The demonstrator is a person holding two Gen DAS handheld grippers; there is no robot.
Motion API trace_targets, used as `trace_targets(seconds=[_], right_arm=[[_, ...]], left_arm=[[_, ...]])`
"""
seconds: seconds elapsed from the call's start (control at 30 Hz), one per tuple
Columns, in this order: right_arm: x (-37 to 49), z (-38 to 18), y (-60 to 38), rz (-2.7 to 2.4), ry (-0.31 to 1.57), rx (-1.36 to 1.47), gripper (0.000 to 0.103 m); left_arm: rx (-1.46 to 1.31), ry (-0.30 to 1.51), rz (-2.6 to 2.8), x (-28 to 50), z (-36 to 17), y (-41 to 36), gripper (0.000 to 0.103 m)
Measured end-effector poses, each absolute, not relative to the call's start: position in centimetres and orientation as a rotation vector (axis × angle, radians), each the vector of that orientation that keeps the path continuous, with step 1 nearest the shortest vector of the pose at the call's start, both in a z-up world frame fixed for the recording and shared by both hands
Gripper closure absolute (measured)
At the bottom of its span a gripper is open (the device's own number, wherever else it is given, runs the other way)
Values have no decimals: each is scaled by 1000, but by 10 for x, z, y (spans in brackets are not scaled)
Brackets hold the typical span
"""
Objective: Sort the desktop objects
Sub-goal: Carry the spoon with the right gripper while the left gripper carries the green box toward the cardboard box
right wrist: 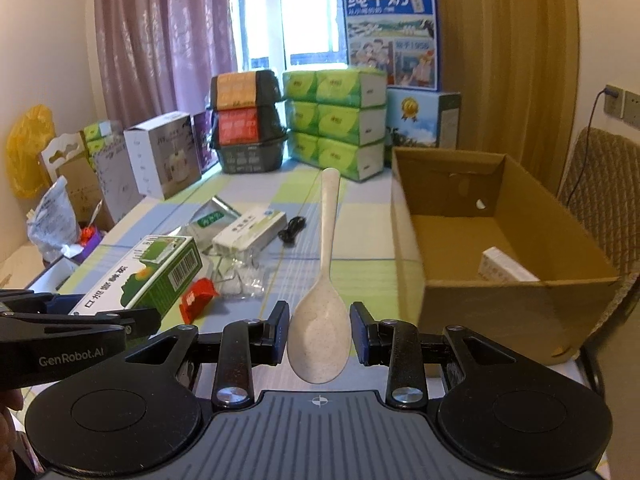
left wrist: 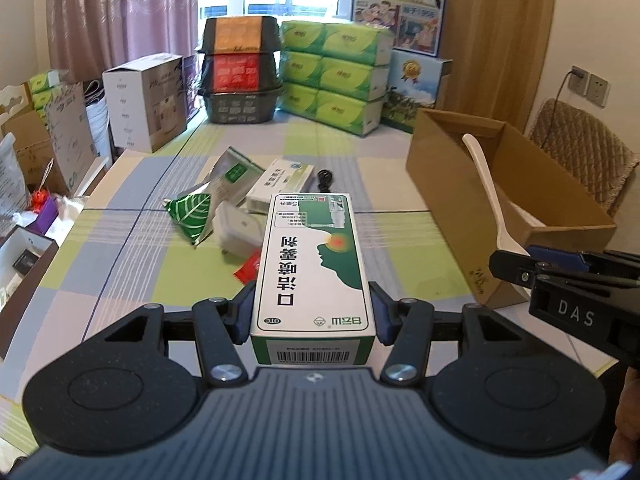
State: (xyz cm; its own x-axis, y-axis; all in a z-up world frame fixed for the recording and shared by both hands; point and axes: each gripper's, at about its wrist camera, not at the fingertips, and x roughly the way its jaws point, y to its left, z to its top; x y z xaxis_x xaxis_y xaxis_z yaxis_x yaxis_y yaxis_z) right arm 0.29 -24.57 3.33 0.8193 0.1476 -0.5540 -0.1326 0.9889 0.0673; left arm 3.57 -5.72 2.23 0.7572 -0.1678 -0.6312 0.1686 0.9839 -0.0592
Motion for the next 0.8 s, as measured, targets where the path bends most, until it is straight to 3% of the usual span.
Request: trace_targets(seconds=[0.8], right_arm=[[-20, 71, -316, 31, 547, 67, 73]], left_arm=[[17, 661, -276, 22, 49, -115, 52]])
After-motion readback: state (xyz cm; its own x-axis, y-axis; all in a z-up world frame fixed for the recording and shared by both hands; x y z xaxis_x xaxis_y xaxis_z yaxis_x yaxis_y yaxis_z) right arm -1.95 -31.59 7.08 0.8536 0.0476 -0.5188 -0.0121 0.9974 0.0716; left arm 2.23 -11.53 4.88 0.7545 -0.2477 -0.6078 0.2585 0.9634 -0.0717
